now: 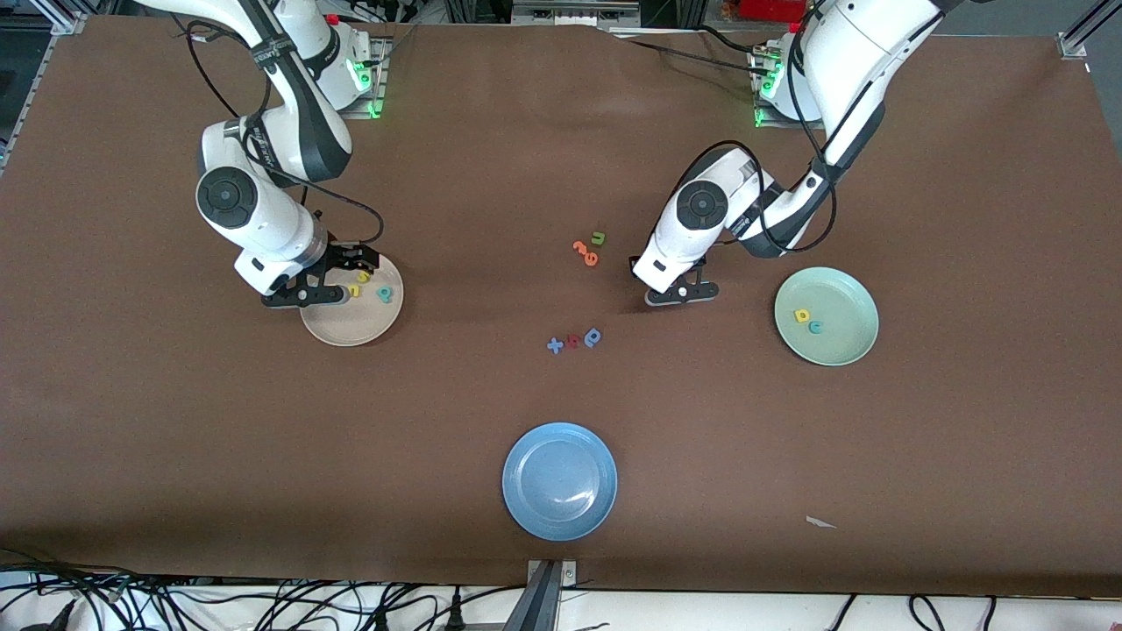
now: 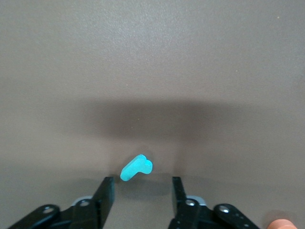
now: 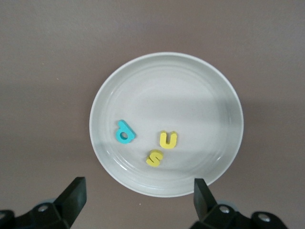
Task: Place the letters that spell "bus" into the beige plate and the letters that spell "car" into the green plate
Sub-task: 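Withdraw the right gripper to rest while the left gripper lifts the r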
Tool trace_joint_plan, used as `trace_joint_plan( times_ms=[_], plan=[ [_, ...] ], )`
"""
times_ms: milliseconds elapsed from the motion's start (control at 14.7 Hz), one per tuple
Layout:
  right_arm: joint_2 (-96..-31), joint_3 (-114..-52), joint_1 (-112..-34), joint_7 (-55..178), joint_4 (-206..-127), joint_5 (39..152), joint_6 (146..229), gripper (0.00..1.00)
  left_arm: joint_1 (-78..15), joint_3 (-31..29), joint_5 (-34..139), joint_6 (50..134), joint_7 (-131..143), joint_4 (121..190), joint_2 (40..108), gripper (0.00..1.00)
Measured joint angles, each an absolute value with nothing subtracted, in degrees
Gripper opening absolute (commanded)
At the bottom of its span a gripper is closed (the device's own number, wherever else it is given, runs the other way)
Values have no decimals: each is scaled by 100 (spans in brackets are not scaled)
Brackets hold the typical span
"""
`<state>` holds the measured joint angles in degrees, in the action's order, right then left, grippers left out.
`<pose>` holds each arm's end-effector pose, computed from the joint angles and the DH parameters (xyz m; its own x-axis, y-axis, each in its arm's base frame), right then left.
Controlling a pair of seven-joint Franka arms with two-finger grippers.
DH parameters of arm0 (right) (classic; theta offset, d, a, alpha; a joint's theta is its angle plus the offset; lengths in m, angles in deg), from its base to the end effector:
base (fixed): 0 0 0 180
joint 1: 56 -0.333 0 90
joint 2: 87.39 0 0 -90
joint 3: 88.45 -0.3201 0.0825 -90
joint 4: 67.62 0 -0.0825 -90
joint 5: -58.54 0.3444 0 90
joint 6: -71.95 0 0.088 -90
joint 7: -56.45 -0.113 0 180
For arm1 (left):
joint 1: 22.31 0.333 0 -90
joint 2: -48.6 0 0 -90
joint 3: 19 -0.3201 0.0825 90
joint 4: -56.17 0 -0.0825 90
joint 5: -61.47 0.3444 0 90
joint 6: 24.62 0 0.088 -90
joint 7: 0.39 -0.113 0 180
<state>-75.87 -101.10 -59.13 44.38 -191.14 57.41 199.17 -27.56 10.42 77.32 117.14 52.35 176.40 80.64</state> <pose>0.4995 0.1385 0.3233 0.9881 0.0756 -0.1341 0.0761 -0.9971 -0.0017 0.4530 -0.3102 0.2042 0.9807 0.1387 -0.1380 0.1410 -0.9900 0.0072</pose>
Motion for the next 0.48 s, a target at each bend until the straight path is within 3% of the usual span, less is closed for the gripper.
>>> trace_joint_plan(
  times_ms=[476],
  plan=[
    [-7760, -9899, -5897, 4440, -17297, 5741, 18139, 100, -2756, 1022, 7922, 11717, 5258, 17613, 8109, 35]
  ],
)
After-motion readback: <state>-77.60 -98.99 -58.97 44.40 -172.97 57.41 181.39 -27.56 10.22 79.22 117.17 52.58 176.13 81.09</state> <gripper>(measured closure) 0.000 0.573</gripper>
